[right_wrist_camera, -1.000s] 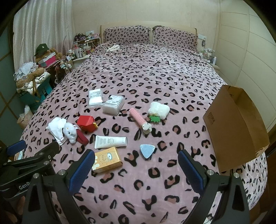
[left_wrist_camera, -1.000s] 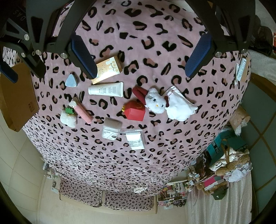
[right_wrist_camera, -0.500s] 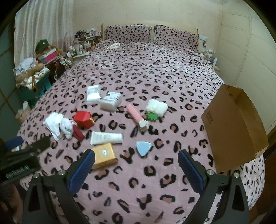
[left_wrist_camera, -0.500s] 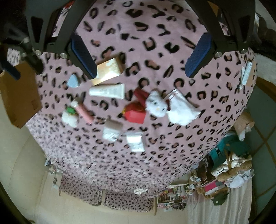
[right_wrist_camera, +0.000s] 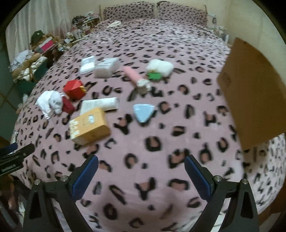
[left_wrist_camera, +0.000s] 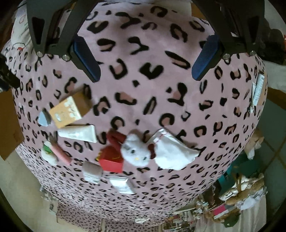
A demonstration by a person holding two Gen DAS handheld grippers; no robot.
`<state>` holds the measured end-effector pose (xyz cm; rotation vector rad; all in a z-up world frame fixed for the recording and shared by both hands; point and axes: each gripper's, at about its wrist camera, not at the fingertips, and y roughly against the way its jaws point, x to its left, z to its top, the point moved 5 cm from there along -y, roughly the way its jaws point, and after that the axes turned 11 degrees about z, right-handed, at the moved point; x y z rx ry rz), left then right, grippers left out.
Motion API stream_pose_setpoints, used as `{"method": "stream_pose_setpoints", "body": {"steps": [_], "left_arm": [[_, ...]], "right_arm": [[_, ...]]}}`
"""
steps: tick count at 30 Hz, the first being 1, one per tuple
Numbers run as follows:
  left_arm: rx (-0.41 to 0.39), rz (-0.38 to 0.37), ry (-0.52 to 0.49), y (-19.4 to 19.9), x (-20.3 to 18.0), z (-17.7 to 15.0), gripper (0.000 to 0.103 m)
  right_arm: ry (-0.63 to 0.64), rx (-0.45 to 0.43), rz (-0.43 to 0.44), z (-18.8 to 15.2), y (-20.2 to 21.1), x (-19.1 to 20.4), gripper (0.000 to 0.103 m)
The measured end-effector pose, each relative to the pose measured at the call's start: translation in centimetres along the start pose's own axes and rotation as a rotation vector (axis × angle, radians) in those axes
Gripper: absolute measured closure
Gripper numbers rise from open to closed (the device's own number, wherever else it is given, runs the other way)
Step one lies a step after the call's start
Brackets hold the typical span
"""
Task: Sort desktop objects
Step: 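Grasp the white cloth with the left tool while the right tool grasps the Butterbear card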
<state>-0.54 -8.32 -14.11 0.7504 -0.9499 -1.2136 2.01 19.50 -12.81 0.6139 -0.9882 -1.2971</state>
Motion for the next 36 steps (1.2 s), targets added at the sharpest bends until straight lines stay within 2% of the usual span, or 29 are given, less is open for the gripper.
{"method": "stream_pose_setpoints", "body": {"steps": [4,11,15,21,28,31,36], "left_arm": [[0.012,0.029,0.039,-1.5,1.7,1.6,0.0],[-0.006,0.02,0.067,-3.4,2.8,3.2,0.0],[-0.013,-0.001,0.093,-5.4,3.4,5.2,0.0],[-0.011,-0.033,0.208,-8.5,5.0,9.3,0.0],[0.043,-0.027,0.26,-13.3,5.7,12.0,0.0],[0.068,-0.1,0.327,-14.9,6.1,12.8,0.0],[0.106,-0.143,0.38,-17.0,5.3,14.1,0.0]], "right_arm": [[0.03,-0.013,0.091,0.2,-2.0,3.3,0.004],[0.106,-0.021,0.135,1.1,-6.2,7.0,0.004],[0.117,-0.033,0.141,1.9,-8.1,7.5,0.004],[0.09,-0.012,0.143,2.8,-11.3,7.2,0.004],[0.062,0.011,0.161,3.0,-13.4,7.1,0.004],[0.062,0.015,0.167,2.8,-13.8,7.1,0.004],[0.066,0.015,0.164,2.8,-14.2,7.1,0.004]]}}
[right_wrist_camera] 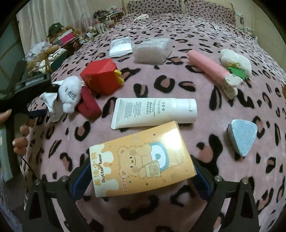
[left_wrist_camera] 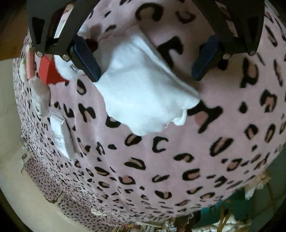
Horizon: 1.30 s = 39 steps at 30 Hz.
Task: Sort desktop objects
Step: 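Grasp the white cloth with the left tool while the right tool grasps the Butterbear card, then carry the white cloth and Butterbear card with both tools toward the cardboard box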
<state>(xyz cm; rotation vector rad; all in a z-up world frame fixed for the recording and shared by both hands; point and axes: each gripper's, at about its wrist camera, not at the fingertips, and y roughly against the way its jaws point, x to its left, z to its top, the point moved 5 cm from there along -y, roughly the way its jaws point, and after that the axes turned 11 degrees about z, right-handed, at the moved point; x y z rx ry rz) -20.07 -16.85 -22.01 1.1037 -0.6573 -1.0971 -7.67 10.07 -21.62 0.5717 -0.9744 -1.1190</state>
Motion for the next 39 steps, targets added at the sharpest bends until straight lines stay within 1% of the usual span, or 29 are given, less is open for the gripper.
{"method": "stream_pose_setpoints", "body": {"steps": [5,6,7,8,10,11,12,13,14,15,16,21,25,33,36,39], "left_arm": [[0.0,0.035,0.023,-1.1,-1.0,0.5,0.0],[-0.006,0.04,0.026,-1.0,-1.1,0.3,0.004],[-0.017,0.052,0.026,-0.9,-1.1,0.1,0.013],[-0.024,0.064,0.023,-0.8,-1.0,0.1,0.017],[-0.046,0.074,0.016,-0.5,-0.8,-0.3,0.044],[-0.054,0.066,0.02,-0.3,-0.4,-0.4,0.049],[-0.059,0.054,0.026,-0.1,-0.2,-0.5,0.06],[-0.061,0.032,0.036,0.1,-0.1,-0.7,0.068],[-0.06,0.016,0.044,0.4,0.1,-0.8,0.072],[-0.058,0.002,0.049,0.7,0.3,-0.9,0.078],[-0.056,-0.007,0.051,1.0,0.5,-1.1,0.081],[-0.078,0.038,0.014,2.9,1.6,-2.7,0.083],[-0.093,0.063,-0.025,4.9,2.7,-5.6,0.083],[-0.11,0.076,-0.1,9.4,3.3,-10.9,0.083],[-0.118,0.088,-0.125,10.7,2.7,-11.9,0.083],[-0.122,0.092,-0.143,12.3,2.0,-12.6,0.083]], "right_arm": [[0.019,-0.009,-0.007,-0.1,-0.3,0.2,0.004],[0.021,-0.014,-0.005,-0.2,-0.3,0.2,0.004],[0.022,-0.019,-0.007,-0.2,-0.3,0.2,0.008],[0.025,-0.025,-0.015,-0.2,-0.3,0.2,0.012],[0.023,-0.03,-0.011,-0.2,-0.1,0.2,0.014],[0.019,-0.035,-0.006,-0.3,0.0,0.2,0.014],[0.016,-0.036,-0.004,-0.2,0.1,0.1,0.014],[0.015,-0.038,-0.004,-0.2,0.1,0.2,0.014],[0.014,-0.04,-0.003,-0.2,0.2,0.2,0.014],[0.011,-0.045,0.002,-0.2,0.4,0.2,0.014],[0.006,-0.05,0.011,-0.1,0.6,0.3,0.015],[0.002,-0.063,0.042,-0.2,1.4,1.3,0.015],[0.002,-0.054,0.053,-0.8,1.7,2.0,0.015],[-0.007,-0.062,0.033,-1.0,3.9,2.6,0.015],[-0.005,-0.068,0.012,-0.9,5.1,2.8,0.015],[-0.013,-0.08,0.009,-0.9,6.5,3.0,0.015]]}}
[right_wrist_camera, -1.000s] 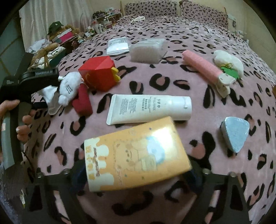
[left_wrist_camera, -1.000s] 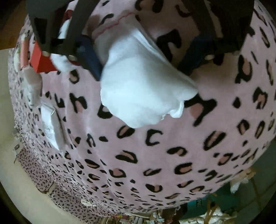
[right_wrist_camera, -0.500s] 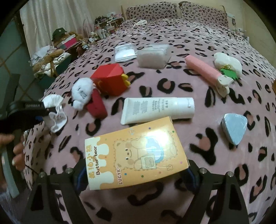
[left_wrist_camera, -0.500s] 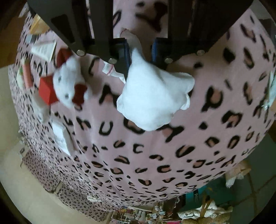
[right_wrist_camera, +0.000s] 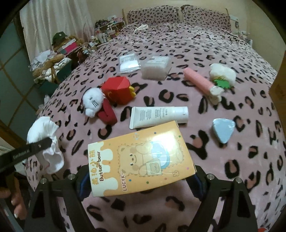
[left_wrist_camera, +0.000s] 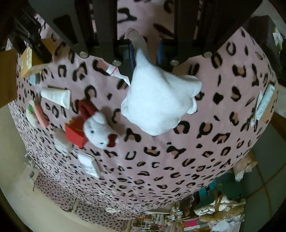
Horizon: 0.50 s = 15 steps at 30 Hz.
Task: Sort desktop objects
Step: 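Carry the white cloth and Butterbear card with both tools toward the cardboard box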
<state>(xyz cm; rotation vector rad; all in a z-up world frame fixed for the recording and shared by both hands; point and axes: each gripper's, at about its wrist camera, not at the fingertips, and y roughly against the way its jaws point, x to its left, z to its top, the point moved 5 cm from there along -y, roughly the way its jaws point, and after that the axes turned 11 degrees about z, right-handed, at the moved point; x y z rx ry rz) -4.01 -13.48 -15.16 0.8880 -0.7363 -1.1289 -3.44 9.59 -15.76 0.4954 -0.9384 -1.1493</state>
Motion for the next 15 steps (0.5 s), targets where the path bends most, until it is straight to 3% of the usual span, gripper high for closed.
{"method": "stream_pose_setpoints", "body": {"steps": [15], "left_arm": [[-0.083,-0.002,-0.097,7.7,-3.3,-0.7,0.083]], "right_arm": [[0.036,-0.078,-0.03,1.7,6.8,2.6,0.015]]}}
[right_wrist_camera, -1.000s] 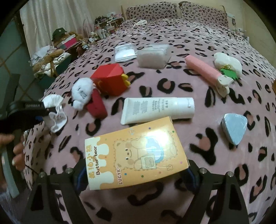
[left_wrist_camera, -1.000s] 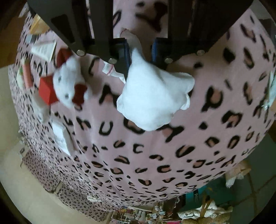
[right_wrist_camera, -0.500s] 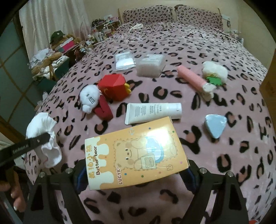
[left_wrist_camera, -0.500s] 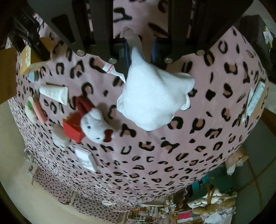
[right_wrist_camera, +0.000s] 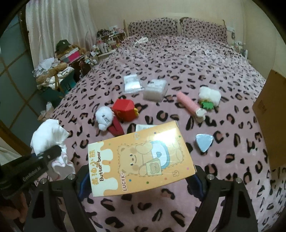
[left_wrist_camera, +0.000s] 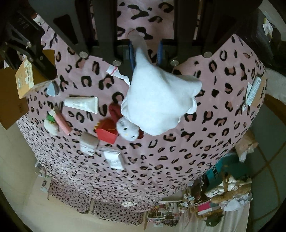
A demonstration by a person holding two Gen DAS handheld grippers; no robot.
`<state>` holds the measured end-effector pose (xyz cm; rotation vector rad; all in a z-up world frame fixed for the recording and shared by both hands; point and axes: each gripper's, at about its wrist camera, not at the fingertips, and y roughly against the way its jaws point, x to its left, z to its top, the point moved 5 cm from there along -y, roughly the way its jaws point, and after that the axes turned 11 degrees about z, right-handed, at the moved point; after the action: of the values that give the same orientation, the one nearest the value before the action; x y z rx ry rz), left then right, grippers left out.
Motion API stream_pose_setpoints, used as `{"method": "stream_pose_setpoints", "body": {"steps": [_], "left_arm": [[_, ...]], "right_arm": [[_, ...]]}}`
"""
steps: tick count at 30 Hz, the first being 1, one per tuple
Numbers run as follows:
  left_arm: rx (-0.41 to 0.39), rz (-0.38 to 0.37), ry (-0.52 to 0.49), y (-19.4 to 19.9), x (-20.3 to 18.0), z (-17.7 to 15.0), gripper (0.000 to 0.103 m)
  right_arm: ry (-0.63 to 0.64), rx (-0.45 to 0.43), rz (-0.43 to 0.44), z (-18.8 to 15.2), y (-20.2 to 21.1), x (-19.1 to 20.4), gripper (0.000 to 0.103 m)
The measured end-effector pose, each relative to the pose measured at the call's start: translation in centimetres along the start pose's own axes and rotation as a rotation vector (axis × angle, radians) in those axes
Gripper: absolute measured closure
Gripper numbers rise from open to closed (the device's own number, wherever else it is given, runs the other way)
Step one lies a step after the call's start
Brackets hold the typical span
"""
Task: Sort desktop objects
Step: 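Carry the white cloth and Butterbear card with both tools toward the cardboard box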
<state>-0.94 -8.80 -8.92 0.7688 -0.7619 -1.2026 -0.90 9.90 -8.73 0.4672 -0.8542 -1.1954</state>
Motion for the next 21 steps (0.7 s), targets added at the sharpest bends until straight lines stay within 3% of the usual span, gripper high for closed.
{"method": "stream_pose_setpoints", "body": {"steps": [21], "left_arm": [[-0.071,-0.023,-0.082,5.8,-3.3,-0.6,0.083]], "right_arm": [[0.001,-0.061,-0.068,0.2,5.5,-0.9,0.015]]}}
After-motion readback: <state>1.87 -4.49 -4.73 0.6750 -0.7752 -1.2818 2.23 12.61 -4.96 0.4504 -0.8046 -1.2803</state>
